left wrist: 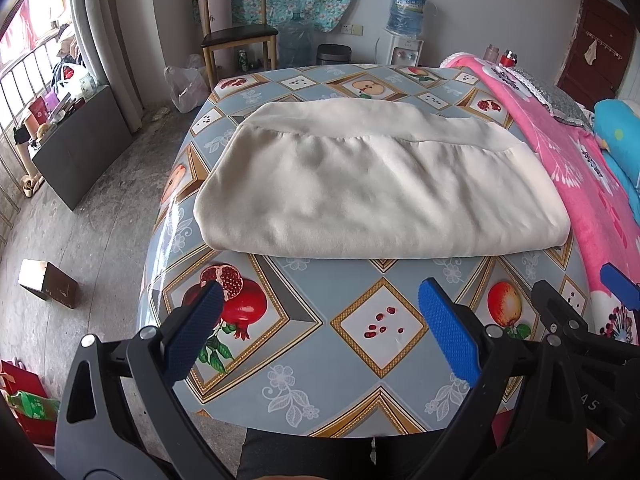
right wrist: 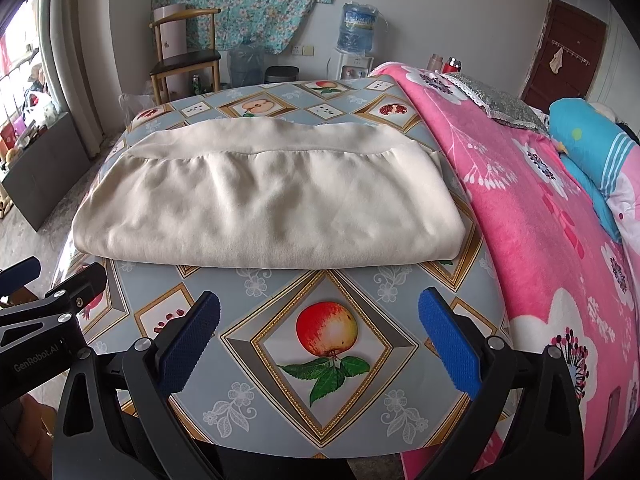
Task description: Fold large clothes
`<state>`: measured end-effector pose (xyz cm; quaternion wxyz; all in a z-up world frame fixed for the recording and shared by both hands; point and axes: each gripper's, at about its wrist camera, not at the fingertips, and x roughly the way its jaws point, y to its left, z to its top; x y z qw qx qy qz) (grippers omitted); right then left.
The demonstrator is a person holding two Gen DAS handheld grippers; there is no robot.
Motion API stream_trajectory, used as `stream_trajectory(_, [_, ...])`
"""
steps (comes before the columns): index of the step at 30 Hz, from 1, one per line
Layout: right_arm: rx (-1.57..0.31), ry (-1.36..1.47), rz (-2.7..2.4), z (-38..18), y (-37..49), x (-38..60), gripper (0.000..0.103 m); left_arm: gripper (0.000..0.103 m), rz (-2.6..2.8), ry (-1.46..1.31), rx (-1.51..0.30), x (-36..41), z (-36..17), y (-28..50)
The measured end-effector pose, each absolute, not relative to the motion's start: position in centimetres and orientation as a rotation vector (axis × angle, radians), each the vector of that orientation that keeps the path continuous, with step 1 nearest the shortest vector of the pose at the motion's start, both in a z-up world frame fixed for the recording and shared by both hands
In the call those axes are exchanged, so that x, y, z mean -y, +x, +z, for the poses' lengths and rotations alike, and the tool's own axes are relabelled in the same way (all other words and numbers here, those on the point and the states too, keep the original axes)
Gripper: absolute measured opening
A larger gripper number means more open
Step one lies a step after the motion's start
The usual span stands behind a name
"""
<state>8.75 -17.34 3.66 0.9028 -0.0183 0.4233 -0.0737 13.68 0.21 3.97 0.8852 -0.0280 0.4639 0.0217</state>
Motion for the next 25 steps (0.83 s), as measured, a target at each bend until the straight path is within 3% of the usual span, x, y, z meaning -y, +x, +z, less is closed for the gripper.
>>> stream_trajectory(25, [-0.870, -0.036, -0.155, 3.41, 8.61, 17.52, 0.097, 0.094, 0.043, -0.059, -0.955, -0.43, 4.04, 13.95])
